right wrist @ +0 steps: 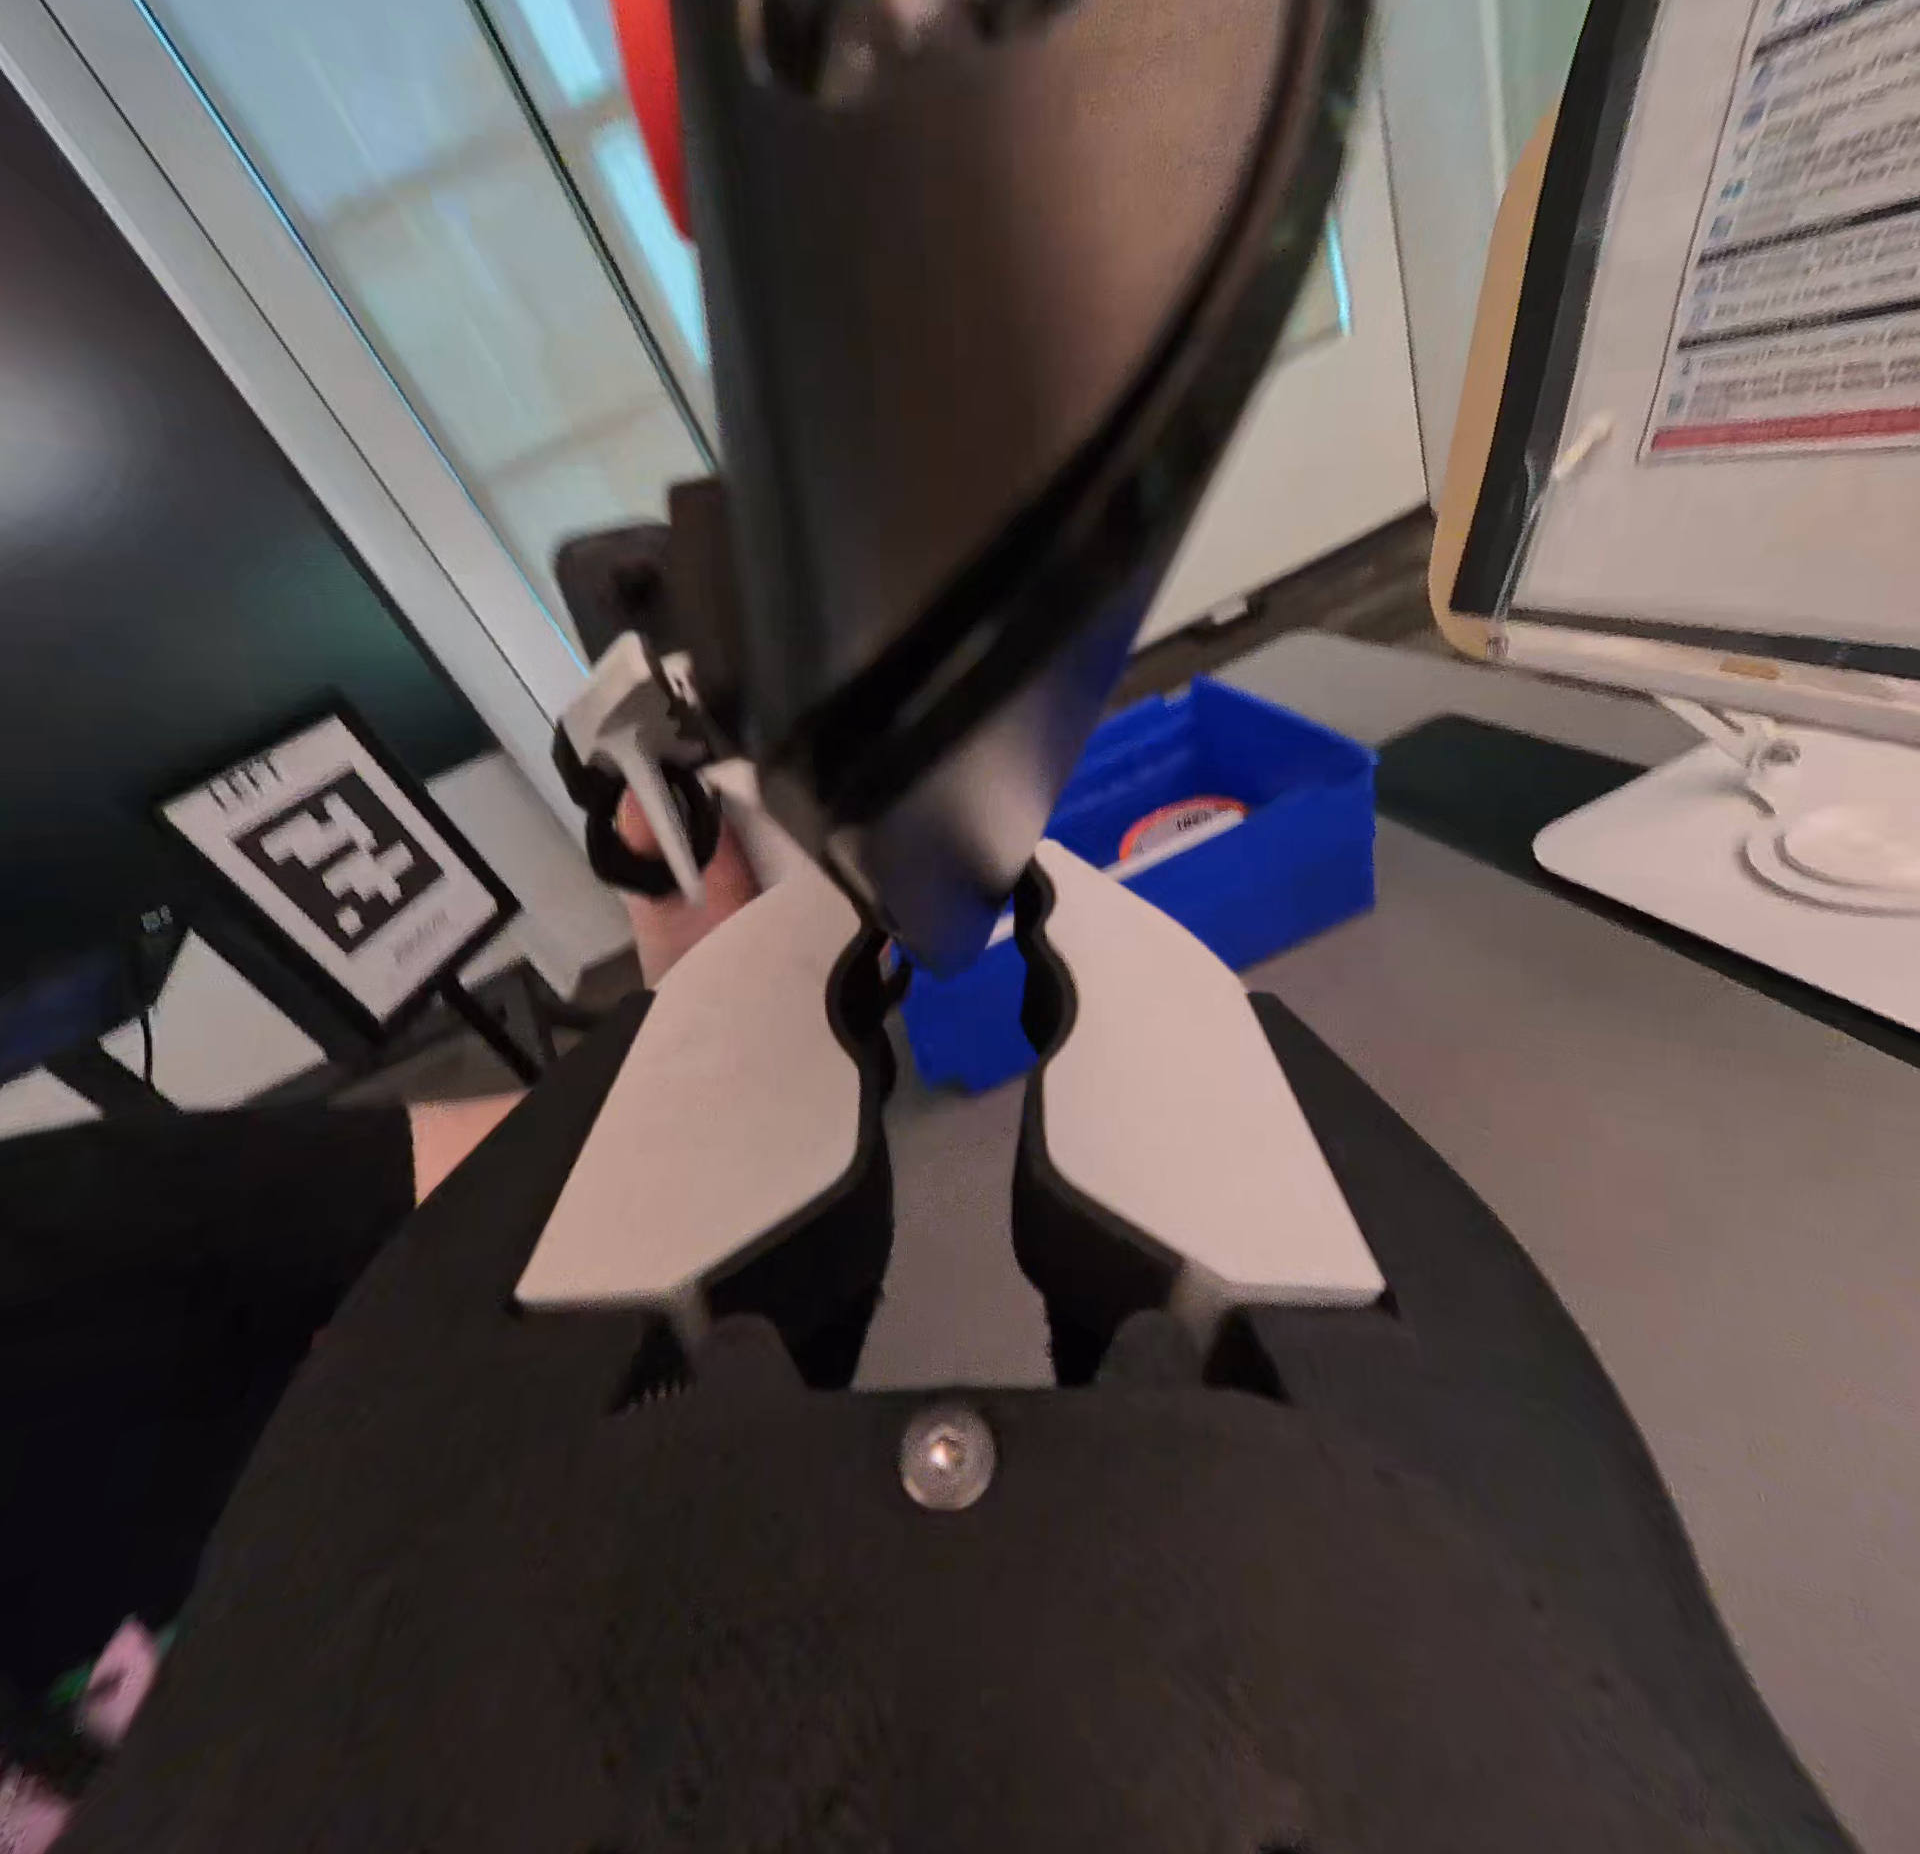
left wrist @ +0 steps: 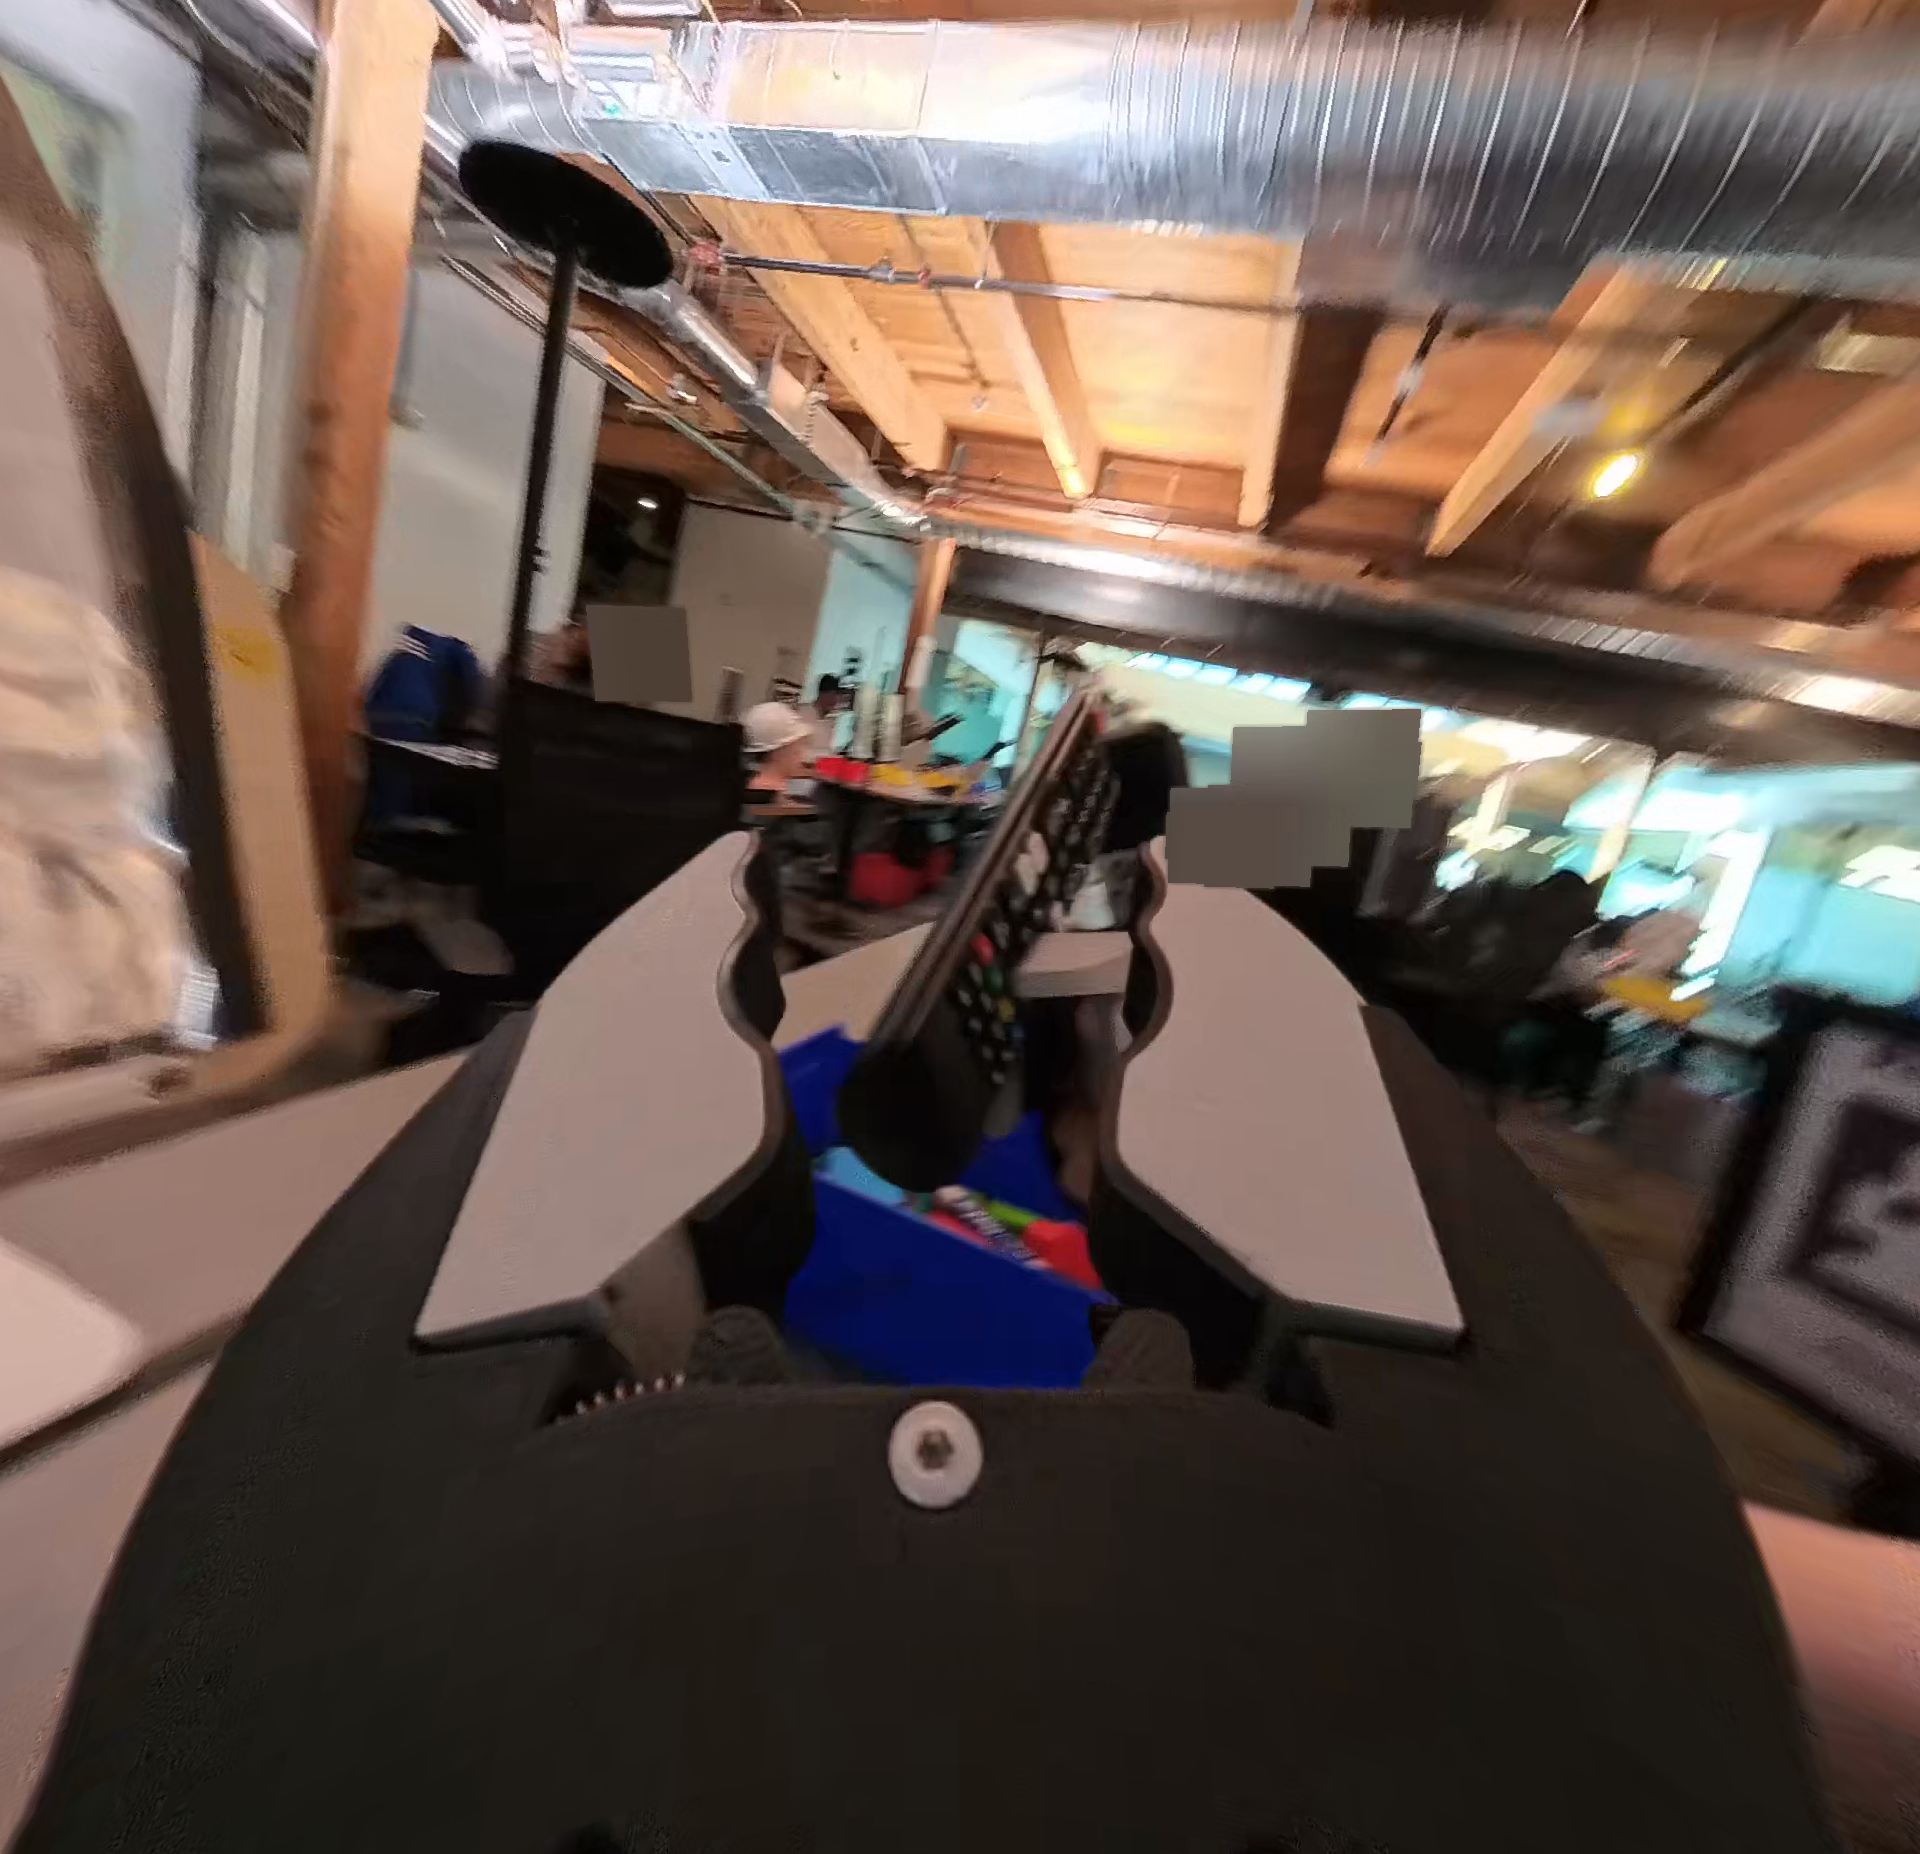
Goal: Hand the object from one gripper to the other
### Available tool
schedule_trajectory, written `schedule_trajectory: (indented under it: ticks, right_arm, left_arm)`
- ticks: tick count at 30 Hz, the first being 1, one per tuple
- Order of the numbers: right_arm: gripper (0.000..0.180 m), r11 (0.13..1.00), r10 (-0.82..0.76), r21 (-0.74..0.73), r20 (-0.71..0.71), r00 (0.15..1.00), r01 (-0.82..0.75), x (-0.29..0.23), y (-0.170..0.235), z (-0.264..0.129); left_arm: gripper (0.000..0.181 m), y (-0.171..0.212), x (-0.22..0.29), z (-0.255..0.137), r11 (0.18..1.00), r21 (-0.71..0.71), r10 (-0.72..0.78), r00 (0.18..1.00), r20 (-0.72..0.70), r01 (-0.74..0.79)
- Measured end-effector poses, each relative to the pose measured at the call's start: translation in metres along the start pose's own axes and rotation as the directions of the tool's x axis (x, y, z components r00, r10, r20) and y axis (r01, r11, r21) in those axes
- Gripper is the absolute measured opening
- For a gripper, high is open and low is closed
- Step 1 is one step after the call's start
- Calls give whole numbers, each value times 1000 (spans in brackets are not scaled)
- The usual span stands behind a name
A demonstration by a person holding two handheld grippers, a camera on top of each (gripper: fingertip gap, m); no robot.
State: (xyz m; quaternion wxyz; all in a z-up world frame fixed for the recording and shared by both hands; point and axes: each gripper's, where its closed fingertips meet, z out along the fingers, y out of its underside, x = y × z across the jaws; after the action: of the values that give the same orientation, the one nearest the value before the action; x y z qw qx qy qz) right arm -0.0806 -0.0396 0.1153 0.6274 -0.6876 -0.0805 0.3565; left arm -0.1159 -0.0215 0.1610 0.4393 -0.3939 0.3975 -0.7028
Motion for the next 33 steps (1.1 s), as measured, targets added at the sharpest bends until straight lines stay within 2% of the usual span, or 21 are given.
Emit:
schedule_trajectory:
  ticks: [2,5,7,12,18,21,22,25,28,31,33]
  right_arm:
    - [23,992,-16,-127,-7,1000,15,0,11,-5]
    - [24,940,-101,-331,-50,994,79,5,36,-13]
    - [24,900,-145,-423,-57,988,108,5,50,-15]
    - [24,824,-173,-550,-16,985,136,-1,75,-12]
    - [24,688,-277,-685,58,959,240,-4,105,-13]
    - [24,631,-322,-721,91,942,286,-6,114,-14]
    - [24,617,-331,-729,104,938,298,-7,117,-14]
    - [26,613,-365,-714,122,923,337,-5,115,-13]
    - [27,685,-440,-605,100,893,405,-3,91,-9]
    - [52,771,-549,-349,60,834,533,-14,45,-4]
    - [62,781,-615,-147,-14,788,607,-24,12,-8]
  left_arm:
    - [65,3,1,0,990,-62,131,991,9,-130]
    - [65,24,11,4,959,-189,201,977,-72,-211]
    - [65,39,18,7,947,-245,181,975,-130,-208]
    - [63,70,31,10,916,-363,92,969,-231,-173]
    - [49,92,35,4,864,-470,38,955,-296,-180]
    - [36,104,42,-3,827,-531,-23,933,-358,-183]
    - [25,108,45,-5,816,-546,-38,925,-378,-189]
    - [23,108,43,-4,816,-532,6,924,-383,-226]
    - [23,90,32,2,866,-449,74,944,-322,-221]
    - [23,58,14,5,947,-284,94,973,-212,-153]
    - [23,35,-2,1,982,-173,47,991,-129,-69]
